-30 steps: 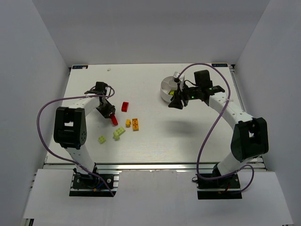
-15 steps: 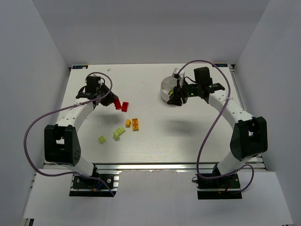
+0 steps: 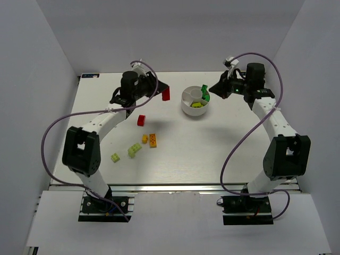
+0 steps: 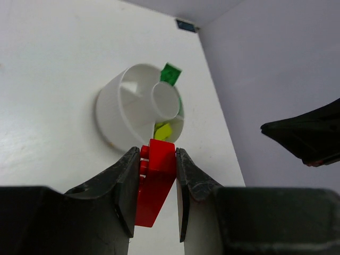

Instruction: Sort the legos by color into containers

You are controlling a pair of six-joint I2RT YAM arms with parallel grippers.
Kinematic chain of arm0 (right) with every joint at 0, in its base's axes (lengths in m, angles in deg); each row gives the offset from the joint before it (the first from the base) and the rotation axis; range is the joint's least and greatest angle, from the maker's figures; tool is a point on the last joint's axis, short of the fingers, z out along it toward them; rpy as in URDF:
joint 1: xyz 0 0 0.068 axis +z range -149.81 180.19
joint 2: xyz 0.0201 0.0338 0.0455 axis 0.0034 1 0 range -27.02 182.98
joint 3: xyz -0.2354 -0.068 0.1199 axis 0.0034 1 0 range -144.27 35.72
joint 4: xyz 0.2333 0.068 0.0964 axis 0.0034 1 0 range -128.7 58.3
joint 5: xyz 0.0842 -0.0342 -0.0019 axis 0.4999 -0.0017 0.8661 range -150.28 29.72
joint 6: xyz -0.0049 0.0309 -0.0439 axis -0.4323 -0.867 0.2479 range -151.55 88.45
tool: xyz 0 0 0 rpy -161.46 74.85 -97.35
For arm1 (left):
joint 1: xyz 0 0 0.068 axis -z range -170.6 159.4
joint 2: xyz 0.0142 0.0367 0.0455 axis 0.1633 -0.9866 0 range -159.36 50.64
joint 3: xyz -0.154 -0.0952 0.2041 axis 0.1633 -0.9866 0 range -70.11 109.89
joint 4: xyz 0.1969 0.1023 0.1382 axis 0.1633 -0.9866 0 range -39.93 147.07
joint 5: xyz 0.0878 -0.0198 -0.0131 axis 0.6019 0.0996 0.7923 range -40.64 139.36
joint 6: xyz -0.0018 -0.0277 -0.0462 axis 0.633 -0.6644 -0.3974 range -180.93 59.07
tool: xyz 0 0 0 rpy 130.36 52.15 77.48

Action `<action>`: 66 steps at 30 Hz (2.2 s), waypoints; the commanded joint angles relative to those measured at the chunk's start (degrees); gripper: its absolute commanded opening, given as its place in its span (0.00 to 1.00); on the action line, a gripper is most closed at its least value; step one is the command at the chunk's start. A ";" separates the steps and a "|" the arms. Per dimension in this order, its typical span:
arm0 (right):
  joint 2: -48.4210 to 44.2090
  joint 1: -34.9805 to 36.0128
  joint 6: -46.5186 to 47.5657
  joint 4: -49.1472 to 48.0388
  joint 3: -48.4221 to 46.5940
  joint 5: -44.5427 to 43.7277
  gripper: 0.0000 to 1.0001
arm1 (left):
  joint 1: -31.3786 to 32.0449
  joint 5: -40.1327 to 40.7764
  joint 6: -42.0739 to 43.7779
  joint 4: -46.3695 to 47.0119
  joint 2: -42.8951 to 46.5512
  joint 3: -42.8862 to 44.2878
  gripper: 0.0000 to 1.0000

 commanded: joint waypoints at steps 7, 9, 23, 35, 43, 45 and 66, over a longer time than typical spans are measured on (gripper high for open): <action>-3.63 -2.24 -2.00 -3.19 2.12 0.56 0.00 | 4.44 -6.46 3.02 20.75 -14.81 14.29 0.00; -3.72 -2.50 -2.00 -3.19 2.65 0.56 0.00 | 5.23 -6.63 3.72 22.25 -16.92 16.22 0.00; -3.72 -4.17 -2.52 -3.28 4.67 0.82 0.00 | 10.95 -1.98 11.55 34.29 -27.47 23.26 0.00; -3.72 -4.96 -2.52 -2.93 5.37 0.73 0.00 | 12.79 -1.45 14.45 35.44 -33.36 26.96 0.00; -3.37 -5.23 -2.70 -2.93 5.37 1.09 0.00 | 12.97 -0.22 15.42 34.74 -35.91 27.66 0.00; -3.37 -5.23 -2.87 -2.93 5.46 1.17 0.00 | 13.06 -0.13 15.33 34.56 -36.44 27.84 0.00; -2.93 -5.40 -3.14 -2.40 4.85 1.53 0.00 | 14.64 4.18 18.31 30.17 -35.30 28.54 0.67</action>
